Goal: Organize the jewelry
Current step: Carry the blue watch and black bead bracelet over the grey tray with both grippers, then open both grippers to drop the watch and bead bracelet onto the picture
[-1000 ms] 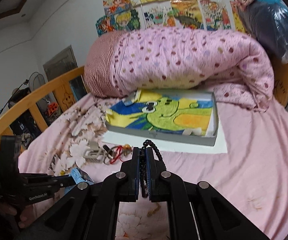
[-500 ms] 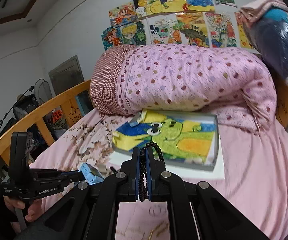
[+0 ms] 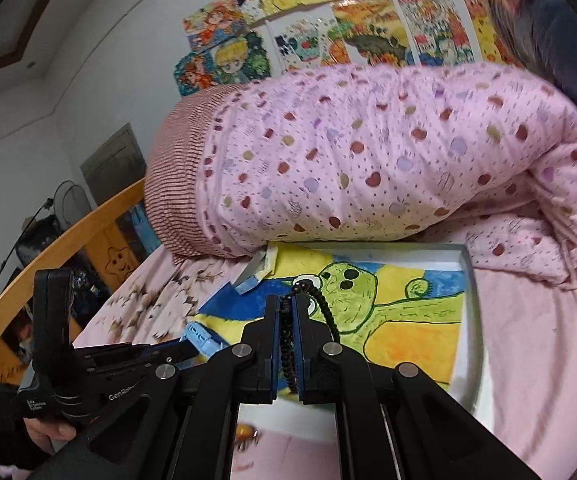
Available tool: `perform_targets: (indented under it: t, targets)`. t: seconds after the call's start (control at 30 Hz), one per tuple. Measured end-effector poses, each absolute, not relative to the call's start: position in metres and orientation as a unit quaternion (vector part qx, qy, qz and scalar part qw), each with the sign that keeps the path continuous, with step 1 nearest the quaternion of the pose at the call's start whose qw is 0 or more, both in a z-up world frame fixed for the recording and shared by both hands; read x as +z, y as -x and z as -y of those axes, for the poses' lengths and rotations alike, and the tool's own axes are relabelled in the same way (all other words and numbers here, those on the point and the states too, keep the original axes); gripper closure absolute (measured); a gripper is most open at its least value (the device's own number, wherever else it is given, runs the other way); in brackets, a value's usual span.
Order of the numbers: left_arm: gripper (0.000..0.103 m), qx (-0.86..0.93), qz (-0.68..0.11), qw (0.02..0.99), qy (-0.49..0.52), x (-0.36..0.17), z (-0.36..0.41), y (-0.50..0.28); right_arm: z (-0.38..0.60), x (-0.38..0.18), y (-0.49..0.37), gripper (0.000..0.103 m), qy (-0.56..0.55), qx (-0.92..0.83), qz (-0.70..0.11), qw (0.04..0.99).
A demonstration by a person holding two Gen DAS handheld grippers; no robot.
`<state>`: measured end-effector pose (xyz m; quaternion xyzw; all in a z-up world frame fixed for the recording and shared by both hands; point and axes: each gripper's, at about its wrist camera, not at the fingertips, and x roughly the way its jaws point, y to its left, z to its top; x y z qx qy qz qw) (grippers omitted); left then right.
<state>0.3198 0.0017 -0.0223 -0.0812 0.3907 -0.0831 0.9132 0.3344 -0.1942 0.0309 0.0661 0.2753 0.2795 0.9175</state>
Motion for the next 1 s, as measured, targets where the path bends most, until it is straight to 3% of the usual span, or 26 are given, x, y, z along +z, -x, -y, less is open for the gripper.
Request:
perform_targets:
  t: [0.4,0.57,0.63,0.73,0.87,0.97,1.0]
  targets:
    - [0.099,-0.05,-0.426,0.896,0.117,-0.071,-0.013,-0.379,0.191,-0.032,-0.37,0.096,-0.072,0.255,-0.34,0.902]
    - [0.091,-0.055,-0.427,0.894,0.124,-0.075,-0.012,-0.381,0.198,-0.043,-0.37,0.092,-0.055,0.236,-0.355,0.903]
    - [0.087,-0.057,-0.426,0.895,0.123,-0.073,-0.012,-0.38,0.204,-0.043,-0.368,0.08,-0.056,0.229,-0.356,0.904]
    - [0.058,-0.054,-0.418,0.898,0.128,-0.068,-0.014,-0.373,0.215,-0.041,-0.362,0.06,-0.064,0.22,-0.35,0.909]
    - [0.051,-0.055,-0.406,0.902,0.138,-0.058,-0.017,-0.362,0.225,-0.033,-0.352,0.05,-0.064,0.21,-0.341,0.914]
    - [0.036,-0.05,-0.397,0.906,0.138,-0.048,-0.015,-0.349,0.231,-0.023,-0.338,0.03,-0.072,0.209,-0.323,0.92]
    - [0.033,-0.049,-0.391,0.909,0.136,-0.045,-0.014,-0.345,0.233,-0.019,-0.332,0.028,-0.073,0.208,-0.315,0.923]
